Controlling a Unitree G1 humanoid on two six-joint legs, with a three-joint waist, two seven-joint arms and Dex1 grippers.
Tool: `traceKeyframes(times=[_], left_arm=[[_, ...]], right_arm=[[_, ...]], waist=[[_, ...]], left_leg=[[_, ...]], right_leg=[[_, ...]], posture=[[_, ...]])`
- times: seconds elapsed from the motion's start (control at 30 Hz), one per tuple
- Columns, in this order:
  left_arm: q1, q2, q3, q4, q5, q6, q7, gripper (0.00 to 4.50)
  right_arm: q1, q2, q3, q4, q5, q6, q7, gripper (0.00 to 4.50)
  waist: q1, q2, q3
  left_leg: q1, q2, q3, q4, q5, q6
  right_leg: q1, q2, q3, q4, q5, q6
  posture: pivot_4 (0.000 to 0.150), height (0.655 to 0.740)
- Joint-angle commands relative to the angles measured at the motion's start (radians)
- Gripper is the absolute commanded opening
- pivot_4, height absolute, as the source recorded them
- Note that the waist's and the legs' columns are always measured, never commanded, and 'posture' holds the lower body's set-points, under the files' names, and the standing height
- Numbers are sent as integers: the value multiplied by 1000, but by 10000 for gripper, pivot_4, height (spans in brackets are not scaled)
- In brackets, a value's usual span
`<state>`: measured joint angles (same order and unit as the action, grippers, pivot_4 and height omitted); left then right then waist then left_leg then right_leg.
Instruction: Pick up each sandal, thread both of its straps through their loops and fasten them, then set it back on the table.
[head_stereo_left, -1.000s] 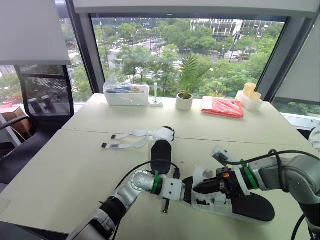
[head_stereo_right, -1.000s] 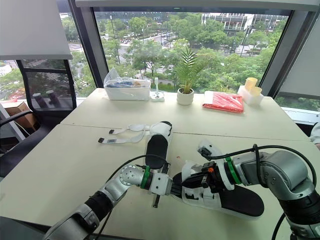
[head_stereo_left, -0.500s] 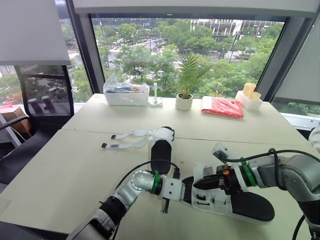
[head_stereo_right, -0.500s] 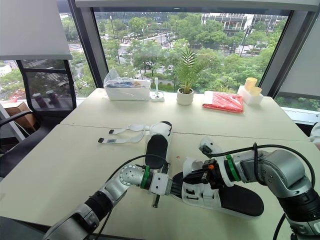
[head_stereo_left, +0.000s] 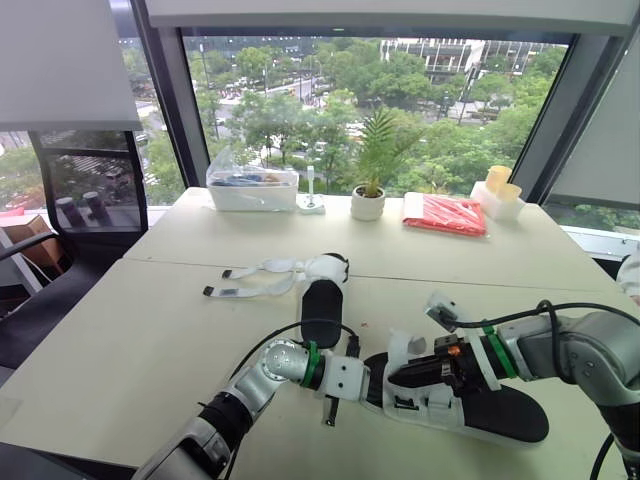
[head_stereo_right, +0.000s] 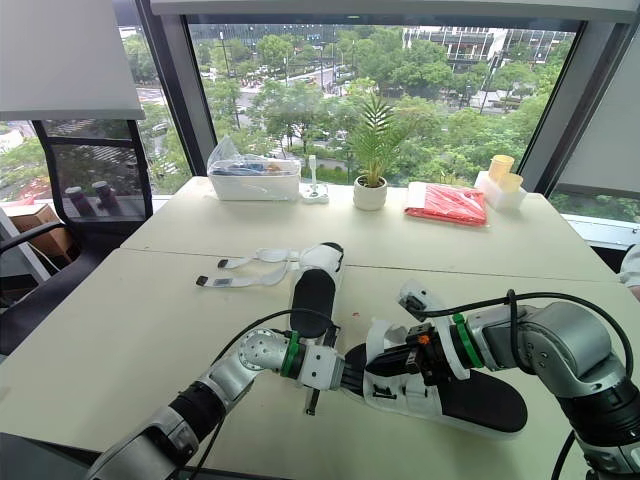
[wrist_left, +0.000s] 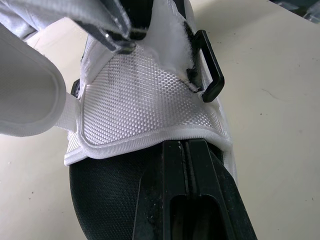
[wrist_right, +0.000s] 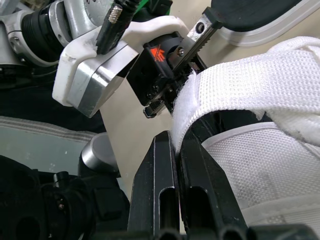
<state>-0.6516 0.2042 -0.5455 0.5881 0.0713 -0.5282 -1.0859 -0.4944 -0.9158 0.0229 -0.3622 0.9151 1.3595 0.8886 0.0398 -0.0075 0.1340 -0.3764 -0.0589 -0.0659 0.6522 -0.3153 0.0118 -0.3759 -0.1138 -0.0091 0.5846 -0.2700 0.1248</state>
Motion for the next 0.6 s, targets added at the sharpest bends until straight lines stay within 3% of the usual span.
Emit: traceKeyframes(times=[0.03,0.6], left_arm=[[46,38,-64,105,98,57,-34,0],[52,44,-65,94,98,62,-38,0]], right_arm=[[-30,-9,-46,12,26,7,10,387],[30,-34,17,36,-47,-69,42,387]], waist=[[0,0,0],[-1,0,0]], left_leg=[[0,0,0,0,0,0],[0,0,0,0,0,0]], right_leg=[[0,0,0,0,0,0],[0,0,0,1,0,0]], posture=[[1500,7374],[1500,7374]])
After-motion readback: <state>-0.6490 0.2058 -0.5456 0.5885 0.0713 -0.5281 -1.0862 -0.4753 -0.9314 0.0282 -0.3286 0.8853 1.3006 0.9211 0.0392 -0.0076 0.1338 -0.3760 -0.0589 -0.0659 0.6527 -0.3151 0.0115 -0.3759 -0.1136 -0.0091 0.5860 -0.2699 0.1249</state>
